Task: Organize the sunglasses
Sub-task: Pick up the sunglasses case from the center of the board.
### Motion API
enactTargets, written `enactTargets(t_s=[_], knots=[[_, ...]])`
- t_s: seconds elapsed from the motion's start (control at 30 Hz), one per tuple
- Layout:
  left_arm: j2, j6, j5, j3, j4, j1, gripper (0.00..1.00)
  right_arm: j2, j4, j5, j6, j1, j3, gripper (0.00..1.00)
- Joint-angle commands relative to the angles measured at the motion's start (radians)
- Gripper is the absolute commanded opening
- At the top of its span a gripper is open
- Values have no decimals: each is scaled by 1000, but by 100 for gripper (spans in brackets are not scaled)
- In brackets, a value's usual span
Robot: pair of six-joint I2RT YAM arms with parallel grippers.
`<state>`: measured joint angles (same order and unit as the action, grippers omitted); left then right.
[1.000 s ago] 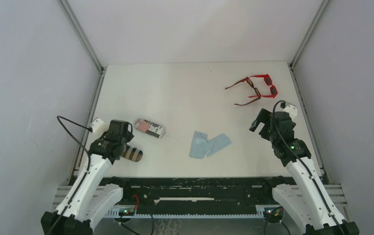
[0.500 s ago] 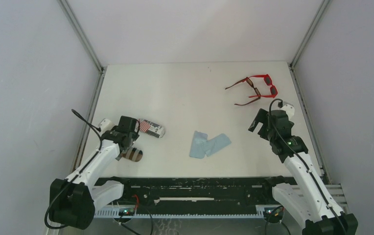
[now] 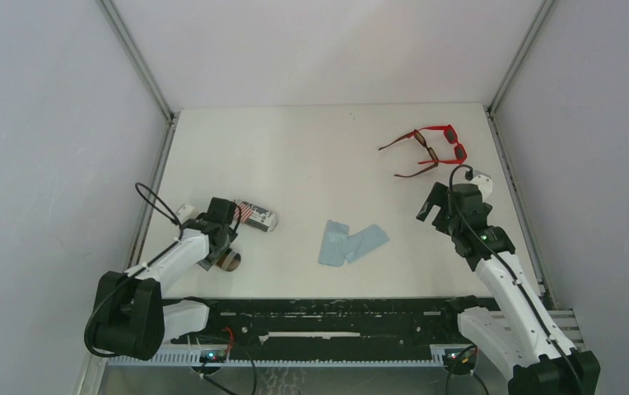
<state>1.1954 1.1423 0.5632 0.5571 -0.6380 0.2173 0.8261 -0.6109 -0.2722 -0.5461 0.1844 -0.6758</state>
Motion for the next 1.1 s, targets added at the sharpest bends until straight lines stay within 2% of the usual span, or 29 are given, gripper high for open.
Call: enactTargets(t_s=[0.0, 0.33, 0.5, 0.57, 0.67, 0.83, 0.93, 1.07], knots=[[-19, 22, 0, -18, 62, -5, 76, 4, 46, -14, 7, -4, -3, 100], [-46, -29, -15, -14, 58, -6, 53, -4, 47, -5, 9, -3, -2, 100], [-232, -141, -50, -31, 46, -5, 30, -52, 54, 32, 8, -3, -2, 100], [-337, -210, -106, -37, 67, -5, 25, -74, 68, 63, 8, -4, 4, 100], [-449, -344, -215, -32, 114, -3, 24, -108, 101, 131, 12, -6, 20, 99], [-530, -509, -449, -5, 227, 34, 20, -161, 151, 249, 26, -6, 44, 99], [-539, -551, -569, -5, 353, 111, 14, -195, 182, 351, 59, -7, 53, 99], [-494, -591, -713, -2, 536, 253, 9, -225, 220, 569, 116, -6, 64, 98]])
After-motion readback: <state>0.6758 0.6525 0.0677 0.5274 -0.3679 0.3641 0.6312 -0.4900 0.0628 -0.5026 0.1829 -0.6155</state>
